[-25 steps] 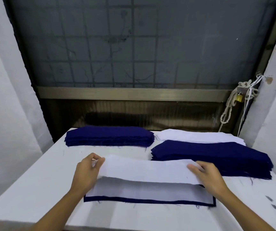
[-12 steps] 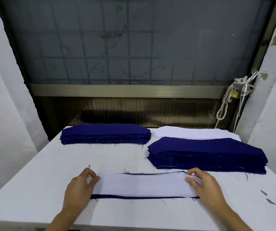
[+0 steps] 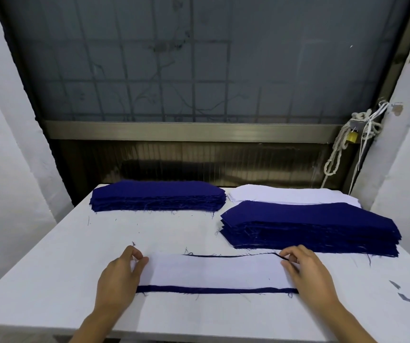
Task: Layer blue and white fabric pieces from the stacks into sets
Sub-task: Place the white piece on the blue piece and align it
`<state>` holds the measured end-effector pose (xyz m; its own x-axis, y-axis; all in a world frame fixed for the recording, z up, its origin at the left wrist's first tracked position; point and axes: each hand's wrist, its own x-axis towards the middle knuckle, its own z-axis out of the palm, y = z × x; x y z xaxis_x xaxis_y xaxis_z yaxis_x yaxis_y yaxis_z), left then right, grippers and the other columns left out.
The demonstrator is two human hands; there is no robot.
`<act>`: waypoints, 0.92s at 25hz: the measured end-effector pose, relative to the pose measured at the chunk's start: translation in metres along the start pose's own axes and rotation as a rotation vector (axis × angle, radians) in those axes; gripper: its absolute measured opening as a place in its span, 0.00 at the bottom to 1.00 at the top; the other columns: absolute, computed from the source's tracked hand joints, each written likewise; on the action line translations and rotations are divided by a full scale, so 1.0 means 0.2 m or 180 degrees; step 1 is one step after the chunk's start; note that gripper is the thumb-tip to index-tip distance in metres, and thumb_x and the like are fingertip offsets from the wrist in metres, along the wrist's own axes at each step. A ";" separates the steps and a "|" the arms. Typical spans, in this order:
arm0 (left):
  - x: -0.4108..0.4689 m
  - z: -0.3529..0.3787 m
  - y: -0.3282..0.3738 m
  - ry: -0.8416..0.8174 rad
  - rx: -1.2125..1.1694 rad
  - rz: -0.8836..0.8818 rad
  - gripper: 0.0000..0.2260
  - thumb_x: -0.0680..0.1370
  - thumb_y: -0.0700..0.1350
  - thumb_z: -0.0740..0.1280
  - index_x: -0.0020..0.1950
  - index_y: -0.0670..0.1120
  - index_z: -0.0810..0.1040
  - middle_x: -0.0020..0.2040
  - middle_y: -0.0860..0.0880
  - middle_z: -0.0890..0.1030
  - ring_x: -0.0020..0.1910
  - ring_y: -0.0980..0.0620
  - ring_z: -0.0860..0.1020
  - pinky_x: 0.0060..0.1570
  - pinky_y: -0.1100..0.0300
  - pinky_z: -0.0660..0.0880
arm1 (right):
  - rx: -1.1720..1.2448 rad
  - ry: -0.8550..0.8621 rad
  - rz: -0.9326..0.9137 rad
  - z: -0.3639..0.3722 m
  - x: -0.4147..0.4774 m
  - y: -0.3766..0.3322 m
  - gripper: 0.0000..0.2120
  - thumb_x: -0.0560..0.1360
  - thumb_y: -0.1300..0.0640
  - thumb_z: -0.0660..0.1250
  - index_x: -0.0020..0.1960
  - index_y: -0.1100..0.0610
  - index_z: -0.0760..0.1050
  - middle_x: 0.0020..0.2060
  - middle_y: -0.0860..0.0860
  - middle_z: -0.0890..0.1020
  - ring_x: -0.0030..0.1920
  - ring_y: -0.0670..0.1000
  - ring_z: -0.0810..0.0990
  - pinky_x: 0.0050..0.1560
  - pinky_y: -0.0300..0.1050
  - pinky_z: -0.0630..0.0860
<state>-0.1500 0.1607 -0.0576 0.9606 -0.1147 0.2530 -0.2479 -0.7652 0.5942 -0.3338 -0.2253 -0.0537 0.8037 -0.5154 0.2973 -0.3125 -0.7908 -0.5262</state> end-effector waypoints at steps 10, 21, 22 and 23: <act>0.27 -0.08 0.06 0.0126 0.0181 0.0357 0.09 0.79 0.49 0.71 0.56 0.51 0.74 0.52 0.54 0.75 0.54 0.53 0.70 0.52 0.57 0.73 | -0.0563 0.0362 -0.0559 -0.06 0.22 -0.22 0.07 0.75 0.58 0.74 0.49 0.47 0.82 0.42 0.38 0.77 0.45 0.44 0.73 0.42 0.40 0.76; 1.17 -0.14 0.19 -0.0269 0.0118 0.0242 0.08 0.84 0.49 0.64 0.60 0.49 0.78 0.49 0.52 0.82 0.45 0.56 0.79 0.47 0.60 0.78 | -0.0041 -0.0388 -0.0495 0.29 1.06 -0.79 0.03 0.81 0.50 0.66 0.50 0.44 0.79 0.43 0.42 0.81 0.42 0.44 0.79 0.38 0.33 0.72; 1.22 -0.13 0.17 -0.0360 0.0214 0.0239 0.09 0.84 0.49 0.64 0.62 0.49 0.78 0.51 0.51 0.81 0.47 0.56 0.79 0.50 0.59 0.78 | -0.0072 -0.0459 -0.0521 0.34 1.11 -0.81 0.03 0.81 0.51 0.66 0.50 0.44 0.78 0.43 0.42 0.81 0.43 0.45 0.78 0.37 0.32 0.70; 1.27 -0.12 0.16 -0.0439 0.0320 0.0255 0.11 0.84 0.50 0.65 0.64 0.49 0.78 0.55 0.50 0.81 0.50 0.55 0.79 0.53 0.58 0.78 | -0.0108 -0.0514 -0.0562 0.38 1.15 -0.83 0.03 0.81 0.50 0.66 0.51 0.44 0.78 0.44 0.42 0.81 0.44 0.44 0.78 0.38 0.31 0.69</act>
<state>0.0838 0.1224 0.0431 0.9482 -0.2583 0.1851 -0.3170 -0.8089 0.4952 -0.0586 -0.1876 0.0413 0.9170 -0.3109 0.2498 -0.1746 -0.8761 -0.4495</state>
